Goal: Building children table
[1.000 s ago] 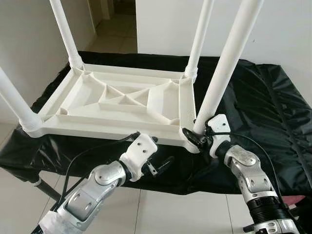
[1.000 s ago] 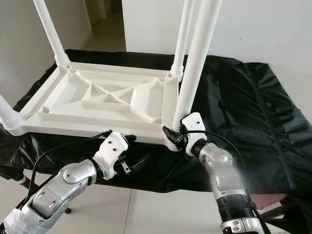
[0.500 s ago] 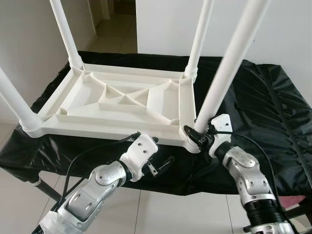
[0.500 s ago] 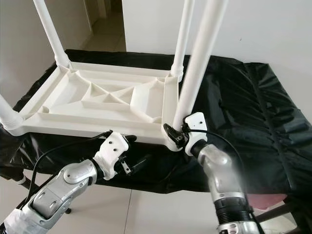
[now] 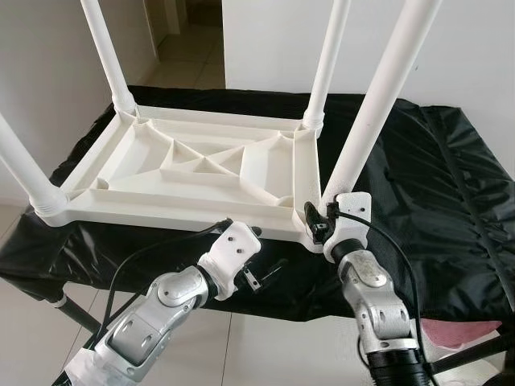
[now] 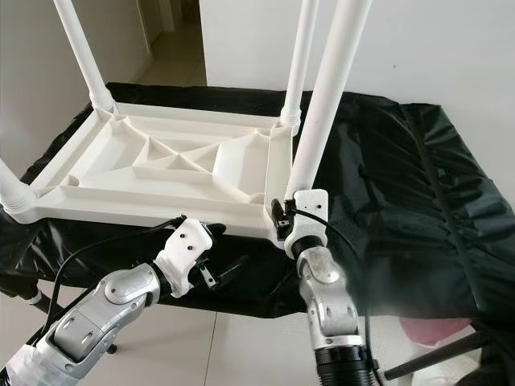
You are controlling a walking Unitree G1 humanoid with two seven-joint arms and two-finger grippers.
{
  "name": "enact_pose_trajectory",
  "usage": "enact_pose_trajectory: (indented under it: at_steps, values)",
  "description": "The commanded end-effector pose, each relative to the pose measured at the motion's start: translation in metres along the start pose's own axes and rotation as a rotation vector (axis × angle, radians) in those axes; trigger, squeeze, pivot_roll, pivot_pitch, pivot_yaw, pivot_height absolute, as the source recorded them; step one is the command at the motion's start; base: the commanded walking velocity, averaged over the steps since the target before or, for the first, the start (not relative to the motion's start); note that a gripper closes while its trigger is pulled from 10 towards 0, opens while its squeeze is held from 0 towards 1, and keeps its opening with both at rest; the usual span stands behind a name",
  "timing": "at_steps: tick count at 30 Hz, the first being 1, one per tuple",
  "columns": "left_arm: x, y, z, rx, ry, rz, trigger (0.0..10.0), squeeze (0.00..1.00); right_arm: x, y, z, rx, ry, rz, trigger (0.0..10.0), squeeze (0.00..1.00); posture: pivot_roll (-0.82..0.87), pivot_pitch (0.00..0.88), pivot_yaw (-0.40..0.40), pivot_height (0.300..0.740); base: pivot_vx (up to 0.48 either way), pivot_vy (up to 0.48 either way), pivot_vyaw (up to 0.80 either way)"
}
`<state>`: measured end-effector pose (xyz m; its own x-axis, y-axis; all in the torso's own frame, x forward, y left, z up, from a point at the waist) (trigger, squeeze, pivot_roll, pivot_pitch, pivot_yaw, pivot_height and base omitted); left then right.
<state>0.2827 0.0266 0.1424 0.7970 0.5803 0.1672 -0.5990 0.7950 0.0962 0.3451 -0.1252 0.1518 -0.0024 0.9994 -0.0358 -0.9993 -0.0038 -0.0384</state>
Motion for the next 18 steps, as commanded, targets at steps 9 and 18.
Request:
enact_pose_trajectory:
  at_steps: [9,18]
  values:
    - [-0.013,0.003,-0.005,0.031,0.010,-0.100,10.0,0.00,0.007,0.008,-0.009,0.064,-0.068,-0.069,10.0,0.00,-0.02,0.099,0.021,0.740,0.000,0.000,0.00]
    - [-0.012,0.002,-0.004,0.028,0.012,-0.097,10.0,0.00,0.000,0.007,0.001,0.020,-0.055,-0.050,10.0,1.00,-0.02,0.100,0.018,0.740,0.000,0.000,0.00]
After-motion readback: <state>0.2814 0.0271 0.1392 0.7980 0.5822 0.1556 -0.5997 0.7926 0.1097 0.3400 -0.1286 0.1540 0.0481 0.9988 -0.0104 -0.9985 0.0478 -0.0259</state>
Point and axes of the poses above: a point about 5 cm out from each wrist's last joint towards the gripper, its own y axis pointing back from the gripper into the wrist, its own z axis along the axis of the wrist's last joint, x = y × z, the point moved 5 cm from there along -y, pointing out of the wrist towards the gripper, and after that the axes turned 4 degrees about y, right-handed, at the moved point
